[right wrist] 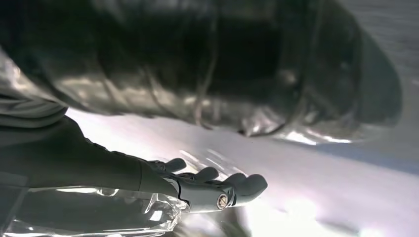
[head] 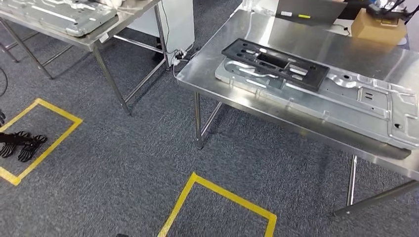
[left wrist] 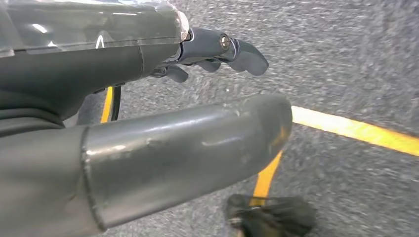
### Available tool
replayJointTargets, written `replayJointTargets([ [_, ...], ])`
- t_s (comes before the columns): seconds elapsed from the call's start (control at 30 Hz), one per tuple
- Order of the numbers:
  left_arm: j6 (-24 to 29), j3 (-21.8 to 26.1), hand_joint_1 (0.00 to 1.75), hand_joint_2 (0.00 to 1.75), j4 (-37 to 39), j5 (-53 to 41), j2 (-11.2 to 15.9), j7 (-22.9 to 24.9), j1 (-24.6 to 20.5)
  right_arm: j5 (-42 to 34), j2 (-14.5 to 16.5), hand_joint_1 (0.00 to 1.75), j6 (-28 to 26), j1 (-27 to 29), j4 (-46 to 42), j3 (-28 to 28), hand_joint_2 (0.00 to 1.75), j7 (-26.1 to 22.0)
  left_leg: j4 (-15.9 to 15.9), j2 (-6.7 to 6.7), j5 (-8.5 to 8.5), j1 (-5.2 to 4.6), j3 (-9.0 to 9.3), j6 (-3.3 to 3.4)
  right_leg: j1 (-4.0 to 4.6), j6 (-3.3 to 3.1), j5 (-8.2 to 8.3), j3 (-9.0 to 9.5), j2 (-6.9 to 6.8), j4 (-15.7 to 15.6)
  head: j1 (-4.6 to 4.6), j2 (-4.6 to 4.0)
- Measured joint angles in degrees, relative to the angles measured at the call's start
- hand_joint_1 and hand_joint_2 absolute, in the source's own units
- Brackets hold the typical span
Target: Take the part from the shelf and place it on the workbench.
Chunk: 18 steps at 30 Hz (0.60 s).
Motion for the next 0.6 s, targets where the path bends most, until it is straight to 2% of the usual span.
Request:
replayJointTargets([
  [0.03, 0.0, 0.0, 0.00, 0.00, 0.0, -0.2, 0.0, -0.1, 0.0, -0.4, 0.0, 0.00, 1.4, -0.7, 2.2, -1.9, 0.00, 2.8, 1.1, 0.00, 1.16, 0.05, 0.72, -0.15, -0.01, 0.10, 0.56, -1.29, -0.01, 0.6, -0.01, 0.00],
  [0.07, -0.1, 0.0, 0.00, 0.00, 0.0, -0.3, 0.0, -0.3, 0.0, -0.9, -0.1, 0.00, 3.1, -1.3, 4.2, -3.7, 0.00, 5.7, 0.3, 0.00, 3.01, 0.09, 2.42, -0.23, -0.04, 0.25, 1.08, -2.62, -0.02, 1.2, -0.01, 0.00],
  [0.1, -0.2, 0.1, 0.00, 0.00, 0.0, -0.5, 0.0, -0.4, -0.1, -1.6, -0.1, 0.00, 4.9, -2.0, 6.0, -5.3, 0.00, 8.5, -2.3, 0.00, 4.39, 0.13, 5.01, -0.23, -0.07, 0.45, 1.54, -3.81, -0.02, 1.9, -0.01, 0.00],
  [0.13, -0.2, 0.1, 0.00, 0.00, 0.0, -0.7, 0.0, -0.6, -0.2, -2.4, -0.1, 0.00, 6.8, -2.5, 7.6, -6.9, 0.00, 11.3, -6.6, -0.03, 4.29, 0.08, 8.44, -0.16, -0.04, 0.70, 1.94, -4.85, 0.00, 2.6, -0.02, 0.00],
  [0.17, -0.2, 0.1, 0.00, 0.00, 0.0, -0.8, 0.0, -0.7, -0.4, -3.3, -0.1, 0.00, 8.4, -3.1, 8.9, -8.3, 0.00, 13.8, -10.8, -0.10, 3.33, -0.01, 11.44, 0.17, -0.01, 1.00, 2.31, -5.54, 0.01, 3.2, 0.00, 0.00],
  [0.2, -0.3, 0.1, 0.00, 0.00, 0.0, -0.9, 0.0, -0.9, -0.5, -4.0, 0.0, 0.00, 9.6, -3.5, 10.1, -9.6, 0.00, 16.0, -14.0, -0.15, 2.05, -0.16, 13.52, 0.57, 0.02, 1.31, 2.71, -5.87, -0.01, 3.6, 0.02, 0.00],
  [0.23, -0.3, 0.1, 0.00, 0.00, 0.0, -1.0, 0.0, -1.0, -0.5, -4.6, 0.0, 0.00, 10.5, -3.9, 11.1, -10.9, 0.00, 17.7, -16.1, -0.17, 1.10, -0.34, 14.59, 1.07, -0.01, 1.64, 3.19, -6.02, -0.02, 3.7, 0.03, 0.00],
  [0.3, -0.3, 0.1, 0.00, 0.00, 0.0, -1.0, 0.0, -1.1, -0.5, -5.2, 0.0, 0.00, 11.4, -4.5, 12.7, -13.0, 0.00, 19.5, -16.7, 0.07, 1.93, -0.41, 14.00, 2.15, -0.19, 2.34, 4.07, -6.27, 0.09, 3.5, 0.06, 0.00],
  [0.33, -0.3, 0.1, 0.00, 0.00, 0.0, -1.0, 0.0, -1.1, -0.5, -5.3, 0.0, 0.00, 11.5, -4.7, 13.4, -13.8, 0.00, 19.9, -16.8, 0.25, 2.69, -0.35, 13.32, 2.68, -0.31, 2.69, 3.13, -6.73, 0.25, 3.9, 0.07, 0.00],
  [0.37, -0.3, 0.1, 0.00, 0.00, 0.0, -1.0, 0.0, -1.1, -0.5, -5.3, 0.0, 0.00, 11.6, -4.8, 13.9, -14.5, 0.00, 20.2, -17.0, 0.36, 3.49, -0.25, 12.47, 3.12, -0.40, 3.02, 1.09, -7.37, 0.40, 5.2, 0.09, -0.01],
  [0.4, -0.3, 0.2, 0.00, 0.00, 0.0, -1.1, 0.0, -1.1, -0.4, -5.4, 0.0, 0.00, 11.9, -5.0, 14.4, -15.1, 0.00, 20.8, -17.0, 0.41, 4.27, -0.17, 11.49, 3.40, -0.57, 3.28, -1.96, -8.13, 0.53, 7.5, 0.10, -0.01],
  [0.43, -0.3, 0.2, 0.00, 0.00, 0.0, -1.1, 0.1, -1.1, -0.4, -5.4, 0.0, 0.00, 12.4, -5.2, 14.8, -15.6, 0.00, 21.7, -17.1, 0.30, 4.95, -0.16, 10.49, 3.54, -0.64, 3.49, -5.20, -8.87, 0.55, 10.7, 0.12, -0.02],
  [0.47, -0.3, 0.3, 0.00, 0.00, 0.0, -1.2, 0.1, -1.0, -0.3, -5.4, 0.0, 0.00, 13.1, -5.3, 15.1, -16.0, 0.00, 23.1, -17.0, 0.16, 5.62, -0.17, 9.52, 3.54, -0.71, 3.64, -7.31, -9.39, 0.55, 14.2, 0.13, -0.02],
  [0.5, -0.3, 0.3, 0.00, 0.00, 0.0, -1.4, 0.1, -1.0, -0.2, -5.4, 0.0, 0.00, 13.9, -5.4, 15.4, -16.4, 0.00, 24.6, -17.0, 0.01, 6.32, -0.17, 8.61, 3.46, -0.77, 3.72, -7.86, -9.54, 0.56, 17.2, 0.13, -0.02],
  [0.53, -0.3, 0.3, 0.00, 0.00, 0.0, -1.5, 0.1, -0.9, -0.2, -5.3, 0.0, 0.00, 14.6, -5.5, 15.8, -16.6, 0.00, 26.0, -16.8, -0.22, 7.00, -0.18, 7.71, 3.33, -0.81, 3.73, -6.83, -9.02, 0.59, 18.8, 0.13, -0.02],
  [0.57, -0.3, 0.4, 0.00, 0.00, 0.0, -1.6, 0.1, -0.7, -0.2, -5.2, 0.0, 0.00, 15.1, -5.6, 16.1, -16.8, 0.00, 27.3, -16.7, -0.51, 7.63, -0.17, 6.85, 3.14, -0.85, 3.66, -4.90, -7.64, 0.69, 18.6, 0.13, -0.02],
  [0.6, -0.3, 0.4, 0.00, 0.00, 0.0, -1.7, 0.1, -0.6, -0.2, -5.2, 0.0, 0.00, 15.6, -5.8, 16.3, -16.9, 0.00, 28.1, -16.5, -0.89, 8.18, -0.16, 6.14, 2.93, -0.90, 3.50, -3.03, -5.23, 1.10, 16.5, 0.13, -0.02],
])
